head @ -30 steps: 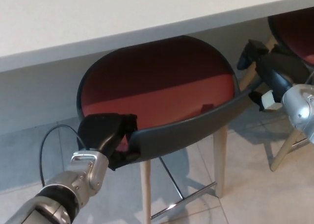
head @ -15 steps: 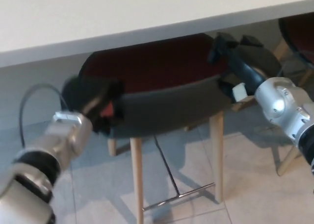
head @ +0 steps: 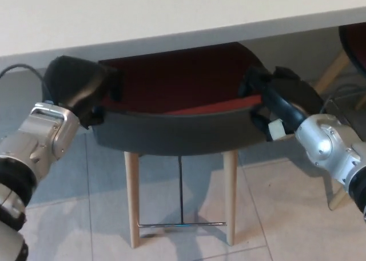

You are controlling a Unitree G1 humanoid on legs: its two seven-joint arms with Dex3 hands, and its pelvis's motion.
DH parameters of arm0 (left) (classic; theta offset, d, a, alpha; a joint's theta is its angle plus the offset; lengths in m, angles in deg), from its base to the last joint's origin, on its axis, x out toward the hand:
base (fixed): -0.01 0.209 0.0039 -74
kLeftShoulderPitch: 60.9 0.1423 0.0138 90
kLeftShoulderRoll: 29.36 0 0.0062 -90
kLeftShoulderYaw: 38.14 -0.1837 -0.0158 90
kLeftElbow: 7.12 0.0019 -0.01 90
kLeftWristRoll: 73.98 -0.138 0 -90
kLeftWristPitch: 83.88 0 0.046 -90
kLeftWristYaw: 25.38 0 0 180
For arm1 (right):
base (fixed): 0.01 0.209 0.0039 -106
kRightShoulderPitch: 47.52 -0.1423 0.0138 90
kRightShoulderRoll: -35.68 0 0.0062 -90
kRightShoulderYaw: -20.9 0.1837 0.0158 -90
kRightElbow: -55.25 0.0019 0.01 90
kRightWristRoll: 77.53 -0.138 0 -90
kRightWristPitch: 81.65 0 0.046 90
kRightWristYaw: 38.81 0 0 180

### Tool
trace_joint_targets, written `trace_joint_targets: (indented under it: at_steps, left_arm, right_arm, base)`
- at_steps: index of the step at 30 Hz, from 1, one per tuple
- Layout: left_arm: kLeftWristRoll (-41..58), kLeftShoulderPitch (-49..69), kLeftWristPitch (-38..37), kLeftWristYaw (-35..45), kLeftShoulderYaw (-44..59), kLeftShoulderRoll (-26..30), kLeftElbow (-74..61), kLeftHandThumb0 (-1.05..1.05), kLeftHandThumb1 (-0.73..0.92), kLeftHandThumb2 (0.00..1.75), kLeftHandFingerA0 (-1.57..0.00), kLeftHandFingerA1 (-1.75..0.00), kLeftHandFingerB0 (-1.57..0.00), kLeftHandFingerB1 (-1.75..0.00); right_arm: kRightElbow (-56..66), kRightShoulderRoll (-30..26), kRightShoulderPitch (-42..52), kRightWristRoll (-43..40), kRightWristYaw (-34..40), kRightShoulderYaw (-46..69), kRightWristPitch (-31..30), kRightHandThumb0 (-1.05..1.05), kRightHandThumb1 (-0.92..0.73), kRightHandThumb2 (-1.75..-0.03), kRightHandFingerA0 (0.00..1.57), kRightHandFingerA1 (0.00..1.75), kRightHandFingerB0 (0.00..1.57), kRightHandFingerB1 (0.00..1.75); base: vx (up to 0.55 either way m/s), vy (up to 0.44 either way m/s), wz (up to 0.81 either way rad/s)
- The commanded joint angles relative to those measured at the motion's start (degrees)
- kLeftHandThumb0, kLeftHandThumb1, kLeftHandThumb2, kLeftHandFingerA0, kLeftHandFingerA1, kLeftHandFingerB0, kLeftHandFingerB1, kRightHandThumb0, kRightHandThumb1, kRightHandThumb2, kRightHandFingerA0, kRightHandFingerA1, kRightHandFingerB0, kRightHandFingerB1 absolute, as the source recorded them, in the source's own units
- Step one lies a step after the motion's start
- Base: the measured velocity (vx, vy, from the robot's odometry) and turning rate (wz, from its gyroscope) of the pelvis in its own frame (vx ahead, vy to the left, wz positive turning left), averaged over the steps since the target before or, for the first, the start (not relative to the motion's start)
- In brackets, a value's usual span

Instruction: The robot walks towards a chair and uses both its hands to grab it and push it away from itself

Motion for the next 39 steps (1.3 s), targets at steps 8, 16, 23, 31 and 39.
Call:
trace_joint_targets:
  at_steps: [8, 16, 23, 31, 39]
  left_arm:
    - [5.1, 13.9, -7.1, 3.8, 2.9, -0.7, -9.3, -0.21, 0.66, 0.77, -0.90, -1.49, -0.67, -0.77]
    - [10.0, 27.7, -5.6, 17.0, 5.2, 8.7, -34.8, -0.46, 0.53, 0.78, -0.17, -0.60, -0.18, -0.47]
    - [12.2, 44.8, -3.1, 19.4, 17.5, 22.7, -60.2, -0.63, 0.39, 0.83, 0.00, -0.37, 0.00, -0.29]
    - [14.9, 79.9, -15.2, 6.1, 50.0, 24.6, -63.8, -0.63, 0.53, 0.68, 0.00, 0.00, 0.00, 0.00]
    - [14.6, 94.7, -18.6, -8.8, 52.0, 17.8, -44.5, -0.58, 0.52, 0.68, 0.00, 0.00, 0.00, 0.00]
  right_arm:
    - [1.8, -5.2, 3.0, 0.4, -0.1, 0.9, 4.0, -0.25, -0.80, -0.76, 0.69, 1.42, 0.60, 0.62]
    - [21.7, -18.1, 6.3, 4.0, -8.7, -2.2, 4.0, -1.05, -0.62, -0.93, 0.00, 0.13, 0.00, 0.01]
    - [47.5, -30.7, 20.3, -4.5, -18.5, 6.0, 3.4, -1.04, -0.60, -0.98, 0.00, 0.18, 0.00, 0.00]
    - [68.6, -41.1, 67.3, -14.7, -14.1, 34.5, 10.5, -0.99, -0.55, -0.94, 0.00, 0.20, 0.00, 0.00]
    - [55.7, -31.6, 93.9, -17.9, -7.6, 46.3, 14.2, -0.98, -0.58, -0.93, 0.00, 0.13, 0.00, 0.00]
  base:
    - [0.00, 0.000, 0.00]
    - [0.00, 0.000, 0.00]
    - [0.00, 0.000, 0.00]
    - [0.00, 0.000, 0.00]
    - [0.00, 0.000, 0.00]
